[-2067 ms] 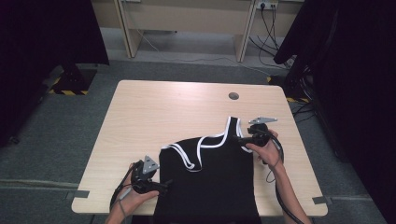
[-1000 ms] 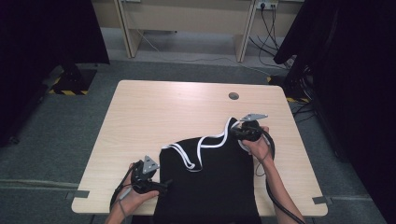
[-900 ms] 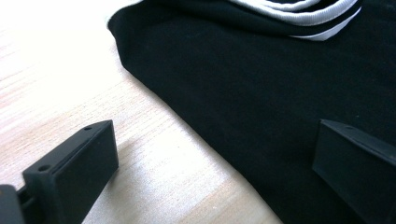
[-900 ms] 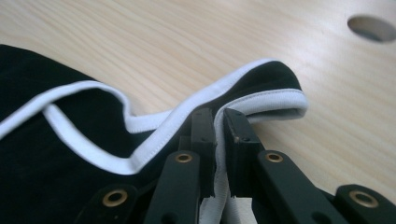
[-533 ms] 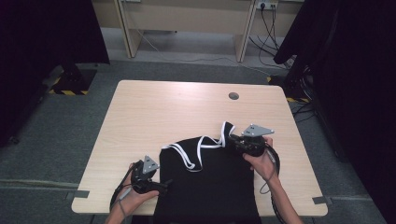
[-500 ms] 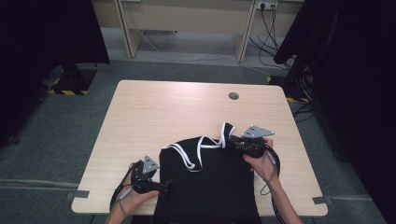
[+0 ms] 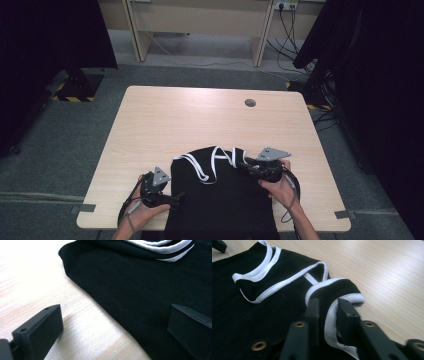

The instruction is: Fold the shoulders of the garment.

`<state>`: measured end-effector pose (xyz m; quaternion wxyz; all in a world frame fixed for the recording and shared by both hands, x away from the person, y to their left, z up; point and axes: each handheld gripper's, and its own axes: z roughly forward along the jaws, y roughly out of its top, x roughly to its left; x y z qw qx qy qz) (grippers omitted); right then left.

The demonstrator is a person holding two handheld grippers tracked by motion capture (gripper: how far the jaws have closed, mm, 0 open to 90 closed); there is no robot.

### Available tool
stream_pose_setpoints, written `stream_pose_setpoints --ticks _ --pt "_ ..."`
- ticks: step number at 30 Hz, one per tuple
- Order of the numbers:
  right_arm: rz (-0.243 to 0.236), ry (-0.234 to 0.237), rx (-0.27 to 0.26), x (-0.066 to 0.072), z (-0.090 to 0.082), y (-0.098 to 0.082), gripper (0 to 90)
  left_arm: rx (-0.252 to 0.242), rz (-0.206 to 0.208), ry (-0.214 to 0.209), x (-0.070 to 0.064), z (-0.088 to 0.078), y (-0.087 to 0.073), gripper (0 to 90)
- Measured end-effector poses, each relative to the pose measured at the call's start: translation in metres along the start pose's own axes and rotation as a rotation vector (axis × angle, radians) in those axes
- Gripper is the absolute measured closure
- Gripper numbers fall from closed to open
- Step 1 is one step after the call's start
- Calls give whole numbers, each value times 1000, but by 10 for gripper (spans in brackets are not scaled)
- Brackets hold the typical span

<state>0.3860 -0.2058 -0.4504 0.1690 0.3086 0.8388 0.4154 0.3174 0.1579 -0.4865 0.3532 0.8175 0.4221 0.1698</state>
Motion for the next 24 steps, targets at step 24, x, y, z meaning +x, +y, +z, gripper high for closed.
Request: stream_pose_setpoints --ticks 24 --pt "154 70 150 -45 53 22 642 0 -2 2 0 0 0 0"
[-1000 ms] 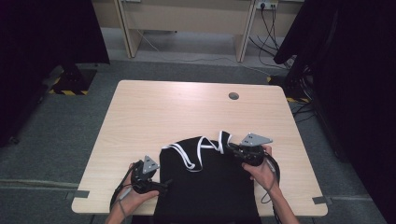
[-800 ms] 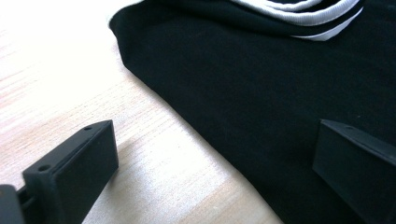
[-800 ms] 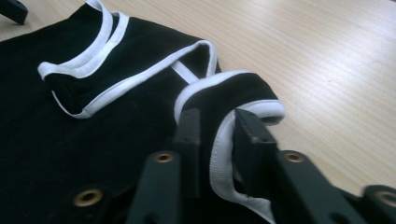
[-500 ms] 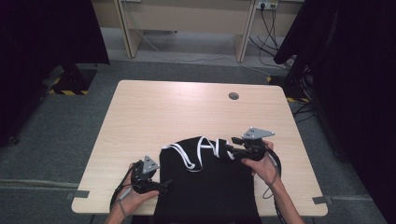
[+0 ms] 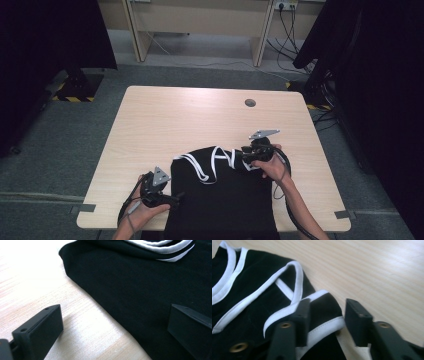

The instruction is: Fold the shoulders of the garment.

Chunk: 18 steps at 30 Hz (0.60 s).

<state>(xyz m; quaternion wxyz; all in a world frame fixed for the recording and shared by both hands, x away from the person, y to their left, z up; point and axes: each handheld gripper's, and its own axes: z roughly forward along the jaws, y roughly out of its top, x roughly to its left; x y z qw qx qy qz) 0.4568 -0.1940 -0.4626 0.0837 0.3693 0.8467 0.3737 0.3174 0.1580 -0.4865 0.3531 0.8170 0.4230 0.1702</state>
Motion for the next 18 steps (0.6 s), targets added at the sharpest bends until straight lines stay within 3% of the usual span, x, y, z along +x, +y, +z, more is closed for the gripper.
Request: stream_pose_setpoints --ticks 4,11,18 --pt "-27 27 -29 2 -7 0 800 0 -1 0 0 0 0 0" --pt "-92 18 -120 20 -36 2 811 0 0 0 0 0 0 0" --pt "-131 41 -163 42 -57 -18 801 0 0 0 0 0 0 0"
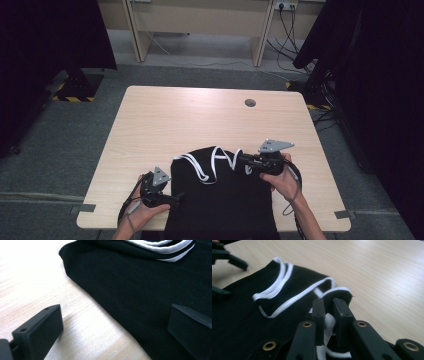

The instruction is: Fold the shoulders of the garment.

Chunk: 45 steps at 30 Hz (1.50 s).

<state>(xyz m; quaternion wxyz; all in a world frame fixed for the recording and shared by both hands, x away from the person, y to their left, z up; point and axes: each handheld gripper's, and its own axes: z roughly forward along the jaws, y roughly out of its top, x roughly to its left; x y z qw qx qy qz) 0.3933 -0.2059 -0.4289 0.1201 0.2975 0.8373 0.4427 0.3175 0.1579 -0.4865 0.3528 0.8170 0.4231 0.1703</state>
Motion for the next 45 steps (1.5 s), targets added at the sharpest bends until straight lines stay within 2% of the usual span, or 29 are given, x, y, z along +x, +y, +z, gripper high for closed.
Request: stream_pose_setpoints --ticks 4,10,15,17,21,28,34,36,38,40,42,44,45 --pt "-11 27 -13 14 -9 -9 773 0 0 0 0 0 0 0" --pt "-33 59 -18 31 -26 -13 698 0 -1 1 0 0 0 0" --pt "-46 26 -43 35 -44 -9 687 0 -1 1 0 0 0 0" --pt "-48 -2 -36 31 -45 -10 686 0 -1 1 0 0 0 0" --pt "-10 -22 1 17 -36 -17 686 0 -2 1 0 0 0 0" --pt "26 -120 122 -9 -25 -37 686 0 -2 1 0 0 0 0" --pt "62 -147 184 -24 -16 -53 685 0 -1 2 0 0 0 0" --pt "65 -183 178 -31 -12 -56 685 0 -2 2 0 0 0 0" --pt "92 -200 157 -40 -11 -56 693 0 -2 2 0 0 0 0" --pt "92 -243 147 -47 -10 -55 696 0 -2 3 0 0 0 0" --pt "131 -257 128 -55 -10 -54 652 0 -2 4 0 0 0 0" --pt "138 -305 143 -61 -10 -55 621 0 -2 5 0 0 0 0" --pt "156 -303 133 -64 -10 -56 621 0 -2 5 0 0 0 0"
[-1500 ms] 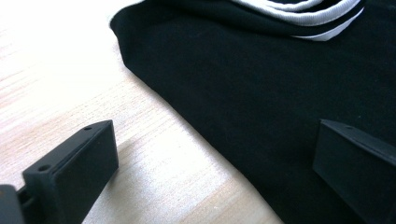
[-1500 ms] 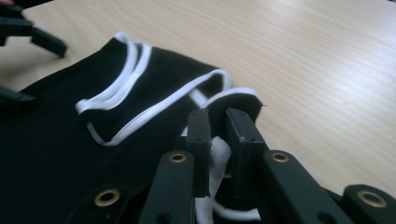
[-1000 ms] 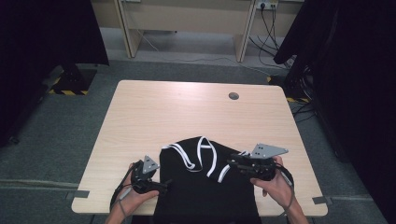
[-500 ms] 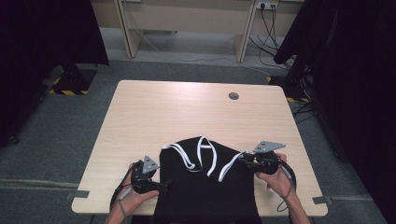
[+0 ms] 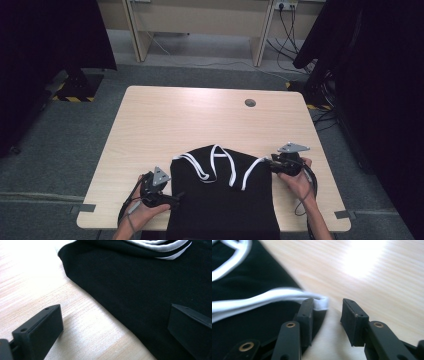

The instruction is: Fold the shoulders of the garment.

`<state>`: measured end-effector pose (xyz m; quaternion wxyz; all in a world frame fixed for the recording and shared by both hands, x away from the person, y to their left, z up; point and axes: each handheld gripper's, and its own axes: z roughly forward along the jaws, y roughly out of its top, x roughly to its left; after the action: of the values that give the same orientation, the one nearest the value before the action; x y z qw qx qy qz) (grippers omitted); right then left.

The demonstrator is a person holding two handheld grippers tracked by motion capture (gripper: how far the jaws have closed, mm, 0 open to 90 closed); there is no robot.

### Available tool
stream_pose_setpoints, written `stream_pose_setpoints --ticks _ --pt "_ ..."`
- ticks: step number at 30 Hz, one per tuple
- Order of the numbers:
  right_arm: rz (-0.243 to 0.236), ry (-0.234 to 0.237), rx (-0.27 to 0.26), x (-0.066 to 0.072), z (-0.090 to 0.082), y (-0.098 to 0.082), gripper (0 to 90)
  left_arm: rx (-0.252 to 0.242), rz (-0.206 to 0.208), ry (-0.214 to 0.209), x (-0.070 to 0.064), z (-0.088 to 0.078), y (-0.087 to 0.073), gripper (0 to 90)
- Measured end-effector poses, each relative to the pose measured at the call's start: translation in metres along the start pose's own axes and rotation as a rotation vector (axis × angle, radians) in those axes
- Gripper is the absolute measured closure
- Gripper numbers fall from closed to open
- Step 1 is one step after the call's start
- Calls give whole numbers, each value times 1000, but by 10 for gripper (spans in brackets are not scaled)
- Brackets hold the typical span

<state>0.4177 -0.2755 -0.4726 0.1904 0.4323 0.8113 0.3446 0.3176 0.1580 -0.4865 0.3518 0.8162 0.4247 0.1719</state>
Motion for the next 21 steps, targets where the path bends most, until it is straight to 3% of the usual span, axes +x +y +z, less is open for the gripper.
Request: stream_pose_setpoints --ticks 1,8,12,14,21 --pt "16 18 -5 -2 1 0 623 0 0 0 0 0 0 0" --pt "-26 17 -22 6 -3 3 615 0 0 1 0 0 0 0" --pt "-15 18 -2 4 3 3 614 0 0 1 0 0 0 0" --pt "12 28 -12 0 5 2 611 0 -1 1 0 0 0 0" --pt "42 -4 -2 -10 6 5 598 -1 -2 2 0 0 0 0"
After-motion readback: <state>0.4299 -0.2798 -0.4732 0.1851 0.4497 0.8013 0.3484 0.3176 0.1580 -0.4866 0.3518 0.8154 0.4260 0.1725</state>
